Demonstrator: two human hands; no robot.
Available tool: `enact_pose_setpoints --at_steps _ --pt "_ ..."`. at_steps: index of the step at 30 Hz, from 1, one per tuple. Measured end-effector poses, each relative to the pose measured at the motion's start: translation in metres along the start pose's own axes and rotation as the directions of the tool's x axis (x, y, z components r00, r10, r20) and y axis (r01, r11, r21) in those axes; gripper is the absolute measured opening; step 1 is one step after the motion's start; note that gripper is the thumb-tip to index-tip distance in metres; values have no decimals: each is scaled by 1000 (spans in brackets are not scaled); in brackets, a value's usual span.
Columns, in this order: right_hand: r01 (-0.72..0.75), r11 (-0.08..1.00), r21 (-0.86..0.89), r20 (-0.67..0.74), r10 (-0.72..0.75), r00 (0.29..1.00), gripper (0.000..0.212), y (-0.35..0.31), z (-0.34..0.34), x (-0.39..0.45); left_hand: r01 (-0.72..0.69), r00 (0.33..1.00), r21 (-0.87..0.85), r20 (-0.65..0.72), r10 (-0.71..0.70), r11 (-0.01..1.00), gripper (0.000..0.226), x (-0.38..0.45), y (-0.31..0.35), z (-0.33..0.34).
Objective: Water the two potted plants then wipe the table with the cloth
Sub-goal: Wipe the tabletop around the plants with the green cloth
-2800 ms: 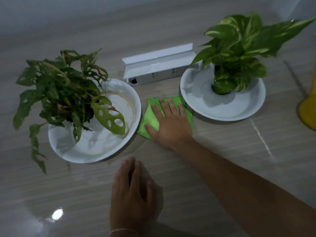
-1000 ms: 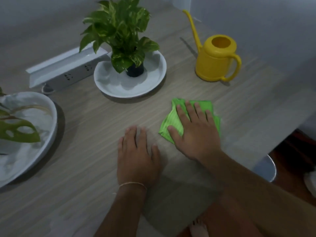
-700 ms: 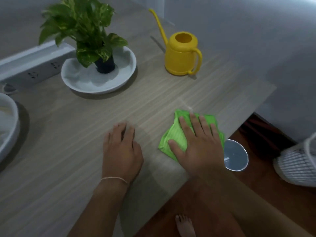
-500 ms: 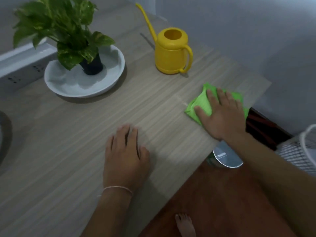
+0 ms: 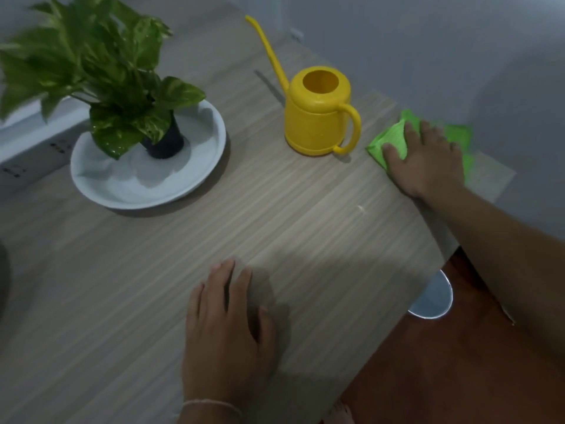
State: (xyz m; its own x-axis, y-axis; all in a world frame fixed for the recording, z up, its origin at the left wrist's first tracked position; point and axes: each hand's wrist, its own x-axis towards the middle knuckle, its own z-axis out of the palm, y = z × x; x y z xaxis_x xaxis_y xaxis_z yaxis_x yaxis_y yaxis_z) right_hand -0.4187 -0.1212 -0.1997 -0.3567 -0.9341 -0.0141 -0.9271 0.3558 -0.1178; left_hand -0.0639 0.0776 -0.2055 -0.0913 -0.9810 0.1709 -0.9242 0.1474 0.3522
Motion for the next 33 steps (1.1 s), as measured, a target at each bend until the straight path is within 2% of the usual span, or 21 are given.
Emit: enact_pose_setpoints --at_steps 5,10,13,18,20,22,25,27,29,31,33 --pt "150 989 4 -15 -150 989 85 -43 8 -119 6 1000 12 25 -6 1000 56 -8 1 -4" --pt "266 964 -2 -27 -266 964 80 -82 23 -235 94 996 -110 10 -93 989 54 -25 -10 -11" --pt "338 941 4 -8 -338 941 79 -109 28 -289 186 982 -82 40 -183 979 59 -64 -43 -34" --pt "453 891 12 23 -453 891 80 -162 29 -375 269 963 33 23 -270 962 65 -176 -143 -100" --pt "505 862 46 24 -507 862 79 -188 29 -416 407 914 68 -32 -406 911 69 -226 -186 -125" --pt "568 818 92 31 -572 820 80 -218 32 -463 561 827 98 -115 -551 822 73 -276 -226 -149" --pt "680 715 159 53 -694 718 81 -263 39 -540 678 730 81 -184 -658 730 70 -329 -261 -170" --pt "747 638 189 81 -768 635 80 -294 44 -585 671 731 47 -204 -651 740 65 -341 -271 -169" --pt "780 590 208 101 -806 583 80 -319 46 -610 649 736 -24 -231 -636 760 59 -341 -277 -166" --pt "787 582 206 93 -812 576 79 -330 49 -617 615 756 -63 -234 -611 786 56 -344 -286 -168" --pt "801 572 180 76 -819 568 79 -330 54 -614 545 819 -29 -193 -540 838 55 -354 -298 -176"
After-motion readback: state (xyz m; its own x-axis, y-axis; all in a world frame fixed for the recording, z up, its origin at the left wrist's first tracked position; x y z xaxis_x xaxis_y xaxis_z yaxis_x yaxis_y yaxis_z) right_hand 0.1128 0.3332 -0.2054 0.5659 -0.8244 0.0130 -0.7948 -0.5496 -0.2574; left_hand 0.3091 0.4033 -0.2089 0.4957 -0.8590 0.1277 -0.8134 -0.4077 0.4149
